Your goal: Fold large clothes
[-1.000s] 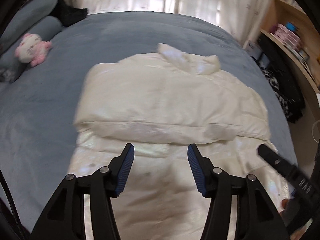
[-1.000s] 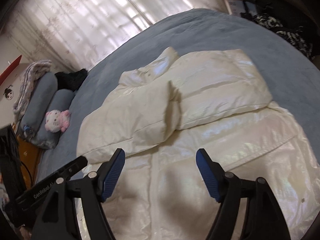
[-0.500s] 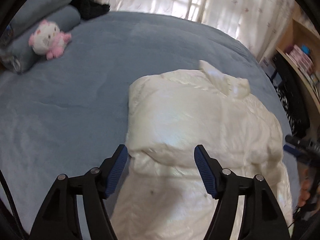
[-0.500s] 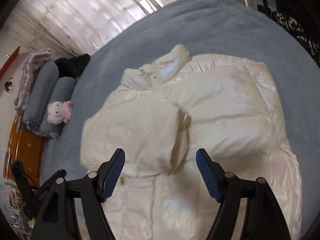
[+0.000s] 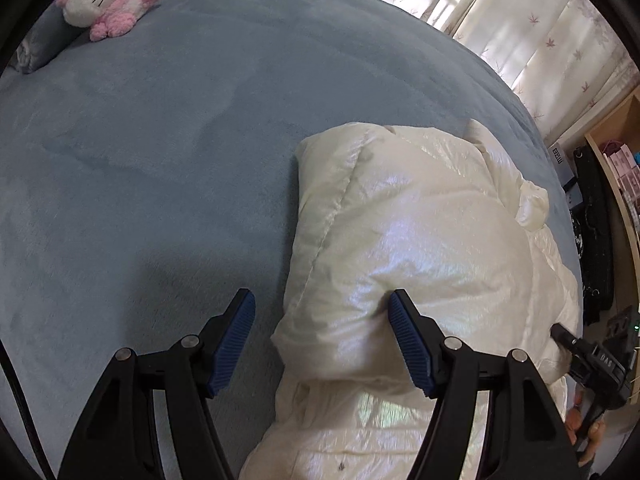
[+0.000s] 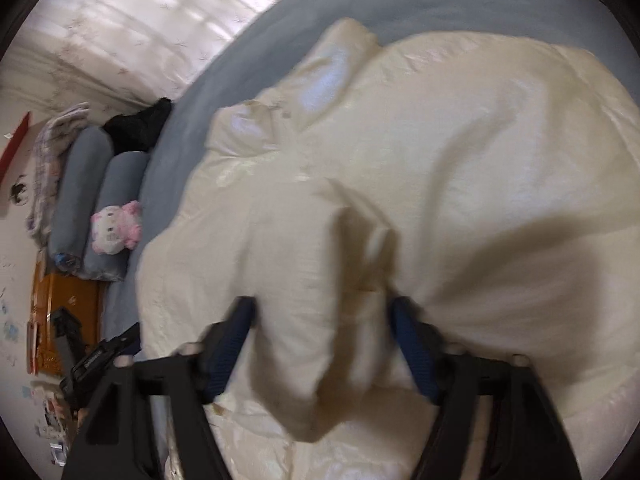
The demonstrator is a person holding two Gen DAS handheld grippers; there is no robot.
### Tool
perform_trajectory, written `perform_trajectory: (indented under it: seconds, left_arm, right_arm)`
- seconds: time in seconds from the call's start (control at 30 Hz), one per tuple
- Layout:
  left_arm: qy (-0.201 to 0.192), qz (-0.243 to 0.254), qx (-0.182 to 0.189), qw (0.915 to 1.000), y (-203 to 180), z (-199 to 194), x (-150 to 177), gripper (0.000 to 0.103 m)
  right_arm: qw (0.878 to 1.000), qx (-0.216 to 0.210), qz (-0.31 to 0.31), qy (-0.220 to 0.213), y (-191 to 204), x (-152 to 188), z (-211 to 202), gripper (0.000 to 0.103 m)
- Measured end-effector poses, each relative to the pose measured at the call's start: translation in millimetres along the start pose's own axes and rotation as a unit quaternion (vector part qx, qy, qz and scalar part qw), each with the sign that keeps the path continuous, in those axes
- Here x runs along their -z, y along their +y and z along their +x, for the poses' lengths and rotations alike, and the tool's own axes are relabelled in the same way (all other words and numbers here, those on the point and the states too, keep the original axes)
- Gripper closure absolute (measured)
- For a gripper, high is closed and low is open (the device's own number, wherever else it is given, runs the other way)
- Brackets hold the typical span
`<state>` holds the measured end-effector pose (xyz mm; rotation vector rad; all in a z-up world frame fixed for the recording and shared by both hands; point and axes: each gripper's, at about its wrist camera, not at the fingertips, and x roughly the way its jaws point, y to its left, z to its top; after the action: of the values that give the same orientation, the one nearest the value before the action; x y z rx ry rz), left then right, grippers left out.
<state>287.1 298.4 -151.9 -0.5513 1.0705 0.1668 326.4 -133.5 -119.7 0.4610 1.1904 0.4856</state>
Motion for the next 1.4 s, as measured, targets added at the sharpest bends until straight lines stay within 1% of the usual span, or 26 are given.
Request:
perform_trajectory:
  seconds: [0.03, 0.07, 0.17, 0.2, 0.27, 0.3, 0.4, 0.47, 0.57, 0.67, 0.7, 0.73, 0.77, 0.8, 0.83, 0.87, 0.9, 0.93, 1.0, 1.07, 1.17, 1.2, 1.23, 1.27, 1.33, 1.4]
  left_arm:
    - [-0.002, 0.003, -0.001, 1.0000, -2, 0, 0, 0.035]
    - [-0.005, 0.007, -0.003, 1.0000, -5, 0, -1, 0.035]
    - [-0.011, 0.022, -0.013, 0.9996, -14, 2, -2, 0.035]
    - [-0.011, 0.025, -0.014, 0.9995, -17, 2, -2, 0.035]
    - [-0.009, 0.033, -0.014, 0.9993, -24, 5, -2, 0.035]
    - [-0.009, 0.034, -0.012, 0.9993, -28, 6, -3, 0.035]
    - [-0.011, 0.039, -0.007, 0.9991, -36, 8, -4, 0.035]
    - [-0.014, 0.045, -0.006, 0.9989, -44, 10, -5, 0.035]
    - [-0.016, 0.053, -0.013, 0.9984, -53, 15, -7, 0.035]
    - [-0.019, 0.052, -0.026, 0.9981, -57, 21, -9, 0.036]
    - [-0.023, 0.053, -0.031, 0.9978, -58, 24, -8, 0.038]
    - [-0.026, 0.056, -0.041, 0.9973, -59, 25, -8, 0.044]
    - [-0.025, 0.061, -0.060, 0.9960, -60, 29, -7, 0.052]
    - [-0.024, 0.063, -0.071, 0.9952, -60, 32, -6, 0.056]
    - [-0.020, 0.068, -0.085, 0.9938, -62, 39, -4, 0.057]
    - [-0.020, 0.073, -0.095, 0.9926, -65, 44, -3, 0.061]
    - [-0.023, 0.078, -0.104, 0.9912, -66, 48, -1, 0.061]
    - [-0.028, 0.086, -0.118, 0.9888, -70, 52, 1, 0.061]
    - [-0.033, 0.099, -0.137, 0.9851, -78, 57, 3, 0.061]
    - [-0.040, 0.109, -0.151, 0.9817, -84, 56, 5, 0.061]
    - [-0.052, 0.131, -0.162, 0.9768, -92, 46, 12, 0.061]
    - [-0.057, 0.140, -0.160, 0.9754, -91, 40, 9, 0.061]
    - [-0.062, 0.147, -0.156, 0.9747, -93, 33, 9, 0.061]
    - [-0.072, 0.155, -0.151, 0.9736, -96, 23, 10, 0.061]
    - [-0.089, 0.164, -0.144, 0.9718, -104, 4, 11, 0.061]
    - [-0.105, 0.175, -0.124, 0.9712, -116, -16, 11, 0.061]
  right_arm:
    - [1.000, -0.002, -0.015, -0.002, 8, 1, -3, 0.082]
    - [0.999, 0.003, -0.036, -0.016, 18, 2, -10, 0.088]
    - [0.993, 0.000, -0.095, -0.065, 51, 3, -41, 0.090]
    - [0.991, -0.003, -0.105, -0.078, 58, 1, -48, 0.090]
    - [0.983, -0.006, -0.140, -0.118, 78, 0, -73, 0.090]
    - [0.980, -0.004, -0.150, -0.130, 83, -2, -79, 0.090]
    - [0.968, 0.019, -0.182, -0.172, 97, -7, -99, 0.090]
    - [0.966, 0.033, -0.179, -0.182, 94, -12, -103, 0.090]
    - [0.970, 0.049, -0.151, -0.185, 76, -24, -100, 0.090]
    - [0.976, 0.062, -0.115, -0.175, 48, -30, -87, 0.090]
    - [0.977, 0.065, -0.106, -0.171, 40, -31, -82, 0.090]
    - [0.981, 0.068, -0.089, -0.161, 27, -32, -72, 0.090]
    - [0.984, 0.073, -0.074, -0.148, 13, -33, -61, 0.090]
    - [0.986, 0.079, -0.059, -0.135, -1, -32, -50, 0.090]
    - [0.988, 0.083, -0.047, -0.122, -13, -32, -38, 0.090]
    - [0.990, 0.086, -0.037, -0.109, -26, -31, -28, 0.086]
    - [0.991, 0.089, -0.025, -0.101, -40, -29, -14, 0.083]
    - [0.991, 0.082, -0.021, -0.102, -47, -28, -8, 0.082]
    - [0.990, 0.089, -0.024, -0.108, -46, -27, -3, 0.081]
    - [0.987, 0.112, -0.030, -0.107, -37, -26, -2, 0.078]
    - [0.985, 0.139, -0.049, -0.091, -24, -30, -6, 0.072]
    - [0.985, 0.142, -0.049, -0.087, -23, -30, -10, 0.070]
    - [0.985, 0.143, -0.048, -0.087, -22, -31, -15, 0.066]
    - [0.984, 0.145, -0.048, -0.093, -20, -31, -24, 0.062]
    - [0.981, 0.148, -0.051, -0.116, -17, -28, -42, 0.061]
    - [0.977, 0.145, -0.059, -0.143, -9, -26, -58, 0.059]
